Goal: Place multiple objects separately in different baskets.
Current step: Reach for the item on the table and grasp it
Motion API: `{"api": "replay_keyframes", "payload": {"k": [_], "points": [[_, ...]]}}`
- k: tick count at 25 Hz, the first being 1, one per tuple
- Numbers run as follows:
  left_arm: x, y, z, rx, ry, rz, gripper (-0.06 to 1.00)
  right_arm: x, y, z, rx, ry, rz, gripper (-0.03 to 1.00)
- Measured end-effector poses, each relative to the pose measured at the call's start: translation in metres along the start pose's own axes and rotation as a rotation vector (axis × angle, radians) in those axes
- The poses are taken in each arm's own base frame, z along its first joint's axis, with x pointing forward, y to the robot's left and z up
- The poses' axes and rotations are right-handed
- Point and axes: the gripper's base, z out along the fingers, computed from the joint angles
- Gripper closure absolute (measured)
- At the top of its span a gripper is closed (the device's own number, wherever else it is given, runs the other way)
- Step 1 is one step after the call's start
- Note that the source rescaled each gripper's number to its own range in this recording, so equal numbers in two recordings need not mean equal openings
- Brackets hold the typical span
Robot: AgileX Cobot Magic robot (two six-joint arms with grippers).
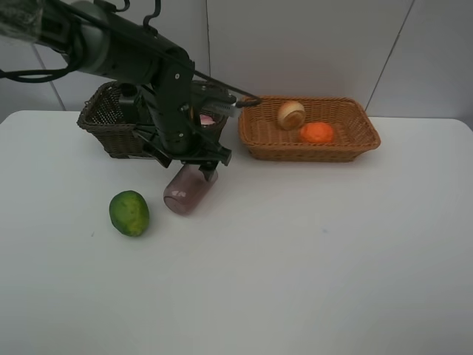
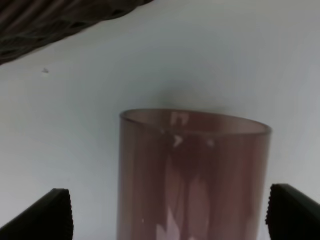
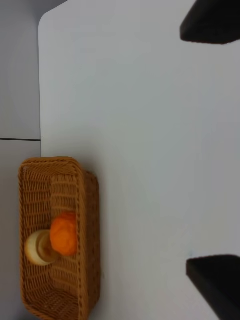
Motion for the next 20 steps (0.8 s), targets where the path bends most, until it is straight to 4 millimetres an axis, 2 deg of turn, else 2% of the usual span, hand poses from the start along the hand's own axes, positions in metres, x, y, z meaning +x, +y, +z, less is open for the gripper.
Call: {"api": "replay_keyframes", "payload": {"k": [6,14,20], "points": [[-0.003,-0.002,0.013,0.036,-0.047,-0.011,-0.06,0.0,0.0,0.0,0.0,0.0,0.0,0.09],[0.005,-0.006,0.035,0.056,0.004,-0.01,-0.06,0.0,0.0,0.0,0.0,0.0,0.0,0.09],[0.006,-0.003,0.04,0.053,0.015,-0.008,-0.06,0.0,0.0,0.0,0.0,0.0,0.0,0.09]]}}
